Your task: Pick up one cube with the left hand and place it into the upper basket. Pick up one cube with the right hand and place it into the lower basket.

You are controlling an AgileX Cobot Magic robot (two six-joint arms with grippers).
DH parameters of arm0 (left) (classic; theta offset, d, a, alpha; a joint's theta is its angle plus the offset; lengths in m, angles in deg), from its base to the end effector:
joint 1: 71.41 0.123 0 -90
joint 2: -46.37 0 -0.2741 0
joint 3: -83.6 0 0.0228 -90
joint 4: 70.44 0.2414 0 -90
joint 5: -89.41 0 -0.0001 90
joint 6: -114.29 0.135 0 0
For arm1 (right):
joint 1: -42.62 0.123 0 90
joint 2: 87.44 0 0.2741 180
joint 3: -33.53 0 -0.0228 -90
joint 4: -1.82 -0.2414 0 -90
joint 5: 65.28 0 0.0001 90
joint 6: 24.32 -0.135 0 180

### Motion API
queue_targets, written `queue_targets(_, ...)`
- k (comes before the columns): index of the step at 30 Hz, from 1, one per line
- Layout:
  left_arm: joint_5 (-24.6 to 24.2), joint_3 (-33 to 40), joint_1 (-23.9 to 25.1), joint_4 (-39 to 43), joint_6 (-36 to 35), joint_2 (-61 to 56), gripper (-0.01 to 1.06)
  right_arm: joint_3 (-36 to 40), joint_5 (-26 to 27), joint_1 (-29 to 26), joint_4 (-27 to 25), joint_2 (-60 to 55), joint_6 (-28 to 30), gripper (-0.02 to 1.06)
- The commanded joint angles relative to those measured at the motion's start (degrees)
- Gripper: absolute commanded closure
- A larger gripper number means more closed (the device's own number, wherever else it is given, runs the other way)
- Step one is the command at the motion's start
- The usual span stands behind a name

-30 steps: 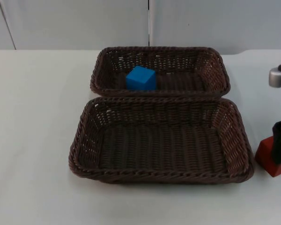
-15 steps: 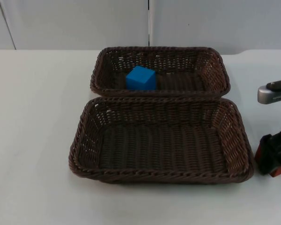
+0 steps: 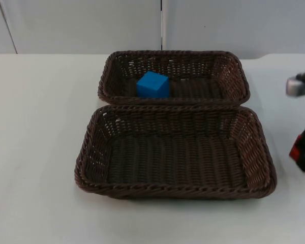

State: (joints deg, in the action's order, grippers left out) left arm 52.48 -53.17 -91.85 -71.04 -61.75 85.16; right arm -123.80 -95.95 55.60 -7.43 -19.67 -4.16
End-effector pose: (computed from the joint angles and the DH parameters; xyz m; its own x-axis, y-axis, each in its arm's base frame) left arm 0.1312 -0.0498 0.2854 -0.4312 0.2255 -0.8736 0.3813 0.9231 0.0501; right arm 0.3142 0.0838 0.0923 -0.8695 -0.4163 -0.2657 -0.4376 0.8989 0.0237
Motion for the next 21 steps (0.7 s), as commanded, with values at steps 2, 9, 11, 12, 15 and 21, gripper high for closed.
queue_targets(2, 0.75, 0.13, -0.12, -0.18, -0.39, -0.33, 0.07, -0.20, -3.78, 0.34, 0.39, 5.53, 0.43, 1.05)
queue_targets(9, 0.75, 0.13, -0.12, -0.30, -0.39, -0.33, 0.07, -0.20, -8.15, 0.34, -0.27, 15.28, 0.43, 1.05)
queue_targets(11, 0.75, 0.13, -0.12, -0.30, -0.39, -0.33, 0.07, -0.20, -8.16, 0.34, -0.43, 18.22, 0.43, 1.05)
queue_targets(12, 0.75, 0.13, -0.12, -0.42, -0.39, -0.33, 0.07, -0.20, -8.16, 0.34, -0.43, 19.56, 0.43, 1.05)
queue_targets(15, 0.75, 0.13, -0.12, -0.42, -0.39, -0.33, 0.07, -0.20, -7.50, 0.34, -0.43, 21.53, 0.43, 1.05)
queue_targets(21, 0.75, 0.13, -0.12, -0.52, -0.39, -0.33, 0.07, -0.20, -7.26, 0.34, -0.53, 21.75, 0.02, 1.05)
